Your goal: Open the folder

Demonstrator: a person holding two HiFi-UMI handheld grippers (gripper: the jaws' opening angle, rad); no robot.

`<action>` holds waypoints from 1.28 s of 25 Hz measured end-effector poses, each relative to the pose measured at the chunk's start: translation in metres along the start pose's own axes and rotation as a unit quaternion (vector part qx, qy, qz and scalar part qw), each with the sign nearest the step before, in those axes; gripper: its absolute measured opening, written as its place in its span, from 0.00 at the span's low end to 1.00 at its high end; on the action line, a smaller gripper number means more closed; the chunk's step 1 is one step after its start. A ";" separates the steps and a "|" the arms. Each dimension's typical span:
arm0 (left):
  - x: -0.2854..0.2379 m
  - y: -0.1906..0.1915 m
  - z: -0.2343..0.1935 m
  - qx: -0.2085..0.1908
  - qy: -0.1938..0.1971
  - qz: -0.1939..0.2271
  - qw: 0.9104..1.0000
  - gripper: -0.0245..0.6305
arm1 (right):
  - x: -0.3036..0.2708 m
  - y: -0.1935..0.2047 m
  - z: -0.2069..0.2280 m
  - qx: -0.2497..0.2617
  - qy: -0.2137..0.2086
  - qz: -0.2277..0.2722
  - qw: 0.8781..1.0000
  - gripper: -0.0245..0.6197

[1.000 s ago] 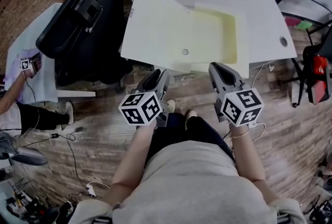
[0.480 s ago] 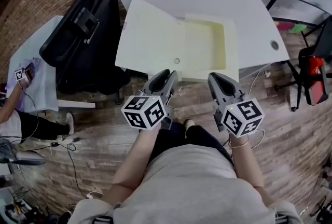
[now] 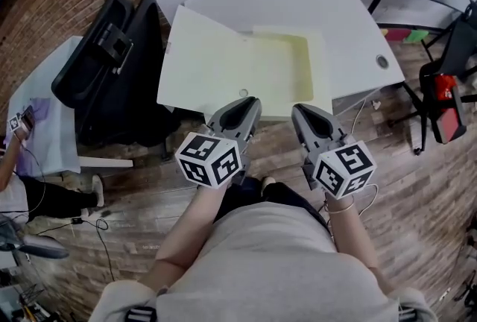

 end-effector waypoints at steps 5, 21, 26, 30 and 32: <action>-0.010 -0.006 0.007 -0.023 0.039 -0.014 0.999 0.07 | -0.003 -0.005 -0.002 0.010 0.008 0.003 1.000 0.07; -0.020 -0.016 -0.004 -0.123 0.059 -0.050 0.989 0.07 | -0.025 -0.006 -0.007 0.012 0.049 0.010 0.999 0.07; -0.025 -0.016 -0.006 -0.127 0.059 -0.060 0.988 0.07 | -0.030 -0.004 -0.008 0.004 0.055 0.011 0.998 0.07; -0.027 -0.015 -0.009 -0.129 0.061 -0.066 0.988 0.07 | -0.034 -0.002 -0.011 0.001 0.056 0.011 0.998 0.07; -0.029 -0.014 -0.011 -0.125 0.063 -0.067 0.988 0.07 | -0.034 -0.001 -0.012 0.006 0.055 0.010 0.998 0.07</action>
Point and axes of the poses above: the fingertips, and each gripper's own axes: x backward along the fingers, z to its right, y out of its underside, the point moved 8 cm from there along x, backward along the fingers, and after that the axes turned 6 degrees about y, right-handed, at the moved point
